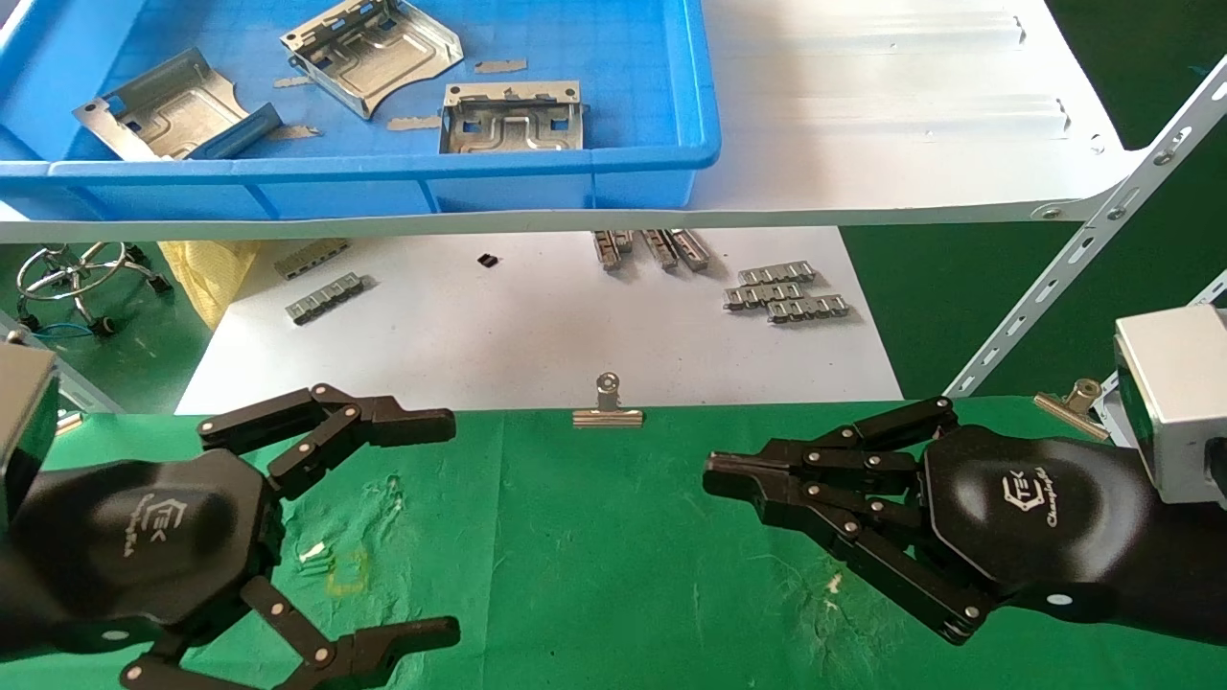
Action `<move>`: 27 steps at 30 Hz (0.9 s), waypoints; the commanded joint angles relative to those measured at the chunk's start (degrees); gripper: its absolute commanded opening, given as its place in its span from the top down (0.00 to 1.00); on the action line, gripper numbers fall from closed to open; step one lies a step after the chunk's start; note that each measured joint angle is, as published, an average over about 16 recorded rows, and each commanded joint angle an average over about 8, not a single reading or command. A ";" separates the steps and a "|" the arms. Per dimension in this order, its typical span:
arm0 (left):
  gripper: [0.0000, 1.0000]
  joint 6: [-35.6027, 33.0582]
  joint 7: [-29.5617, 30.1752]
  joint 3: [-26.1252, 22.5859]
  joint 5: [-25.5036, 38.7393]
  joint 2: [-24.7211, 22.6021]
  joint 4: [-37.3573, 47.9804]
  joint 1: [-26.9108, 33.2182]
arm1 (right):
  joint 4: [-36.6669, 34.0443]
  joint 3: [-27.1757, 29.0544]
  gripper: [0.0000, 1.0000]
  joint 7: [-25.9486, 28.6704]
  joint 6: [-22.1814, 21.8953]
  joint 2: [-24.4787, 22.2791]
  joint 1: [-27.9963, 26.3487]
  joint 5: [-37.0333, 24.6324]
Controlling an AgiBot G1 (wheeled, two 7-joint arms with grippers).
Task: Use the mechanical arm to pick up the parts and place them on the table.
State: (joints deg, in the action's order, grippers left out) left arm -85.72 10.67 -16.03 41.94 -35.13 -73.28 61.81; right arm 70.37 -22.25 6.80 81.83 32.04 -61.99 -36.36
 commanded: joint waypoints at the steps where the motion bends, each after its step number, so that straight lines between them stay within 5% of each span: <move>1: 0.00 -0.01 0.01 -0.01 -0.01 0.01 -0.02 -0.04 | 0.00 0.00 1.00 0.00 0.00 0.00 0.00 0.00; 8: 0.00 0.42 -0.39 0.08 0.70 -0.67 0.58 2.15 | 0.00 0.00 1.00 0.00 0.00 0.00 0.00 0.00; 13: 0.00 2.68 -0.37 -1.14 5.16 -4.19 6.10 11.26 | 0.00 0.00 1.00 0.00 0.00 0.00 0.00 0.00; 18: 0.00 8.25 -1.80 -4.79 14.99 -11.56 20.82 26.01 | 0.00 0.00 1.00 0.00 0.00 0.00 0.00 0.00; 27: 0.00 30.13 -7.79 -10.86 32.15 -26.67 52.61 46.85 | 0.00 0.00 1.00 0.00 0.00 0.00 0.00 0.00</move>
State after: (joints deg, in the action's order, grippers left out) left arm -57.72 3.26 -26.45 72.61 -60.72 -22.71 107.17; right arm 70.37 -22.25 6.80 81.83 32.04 -61.99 -36.36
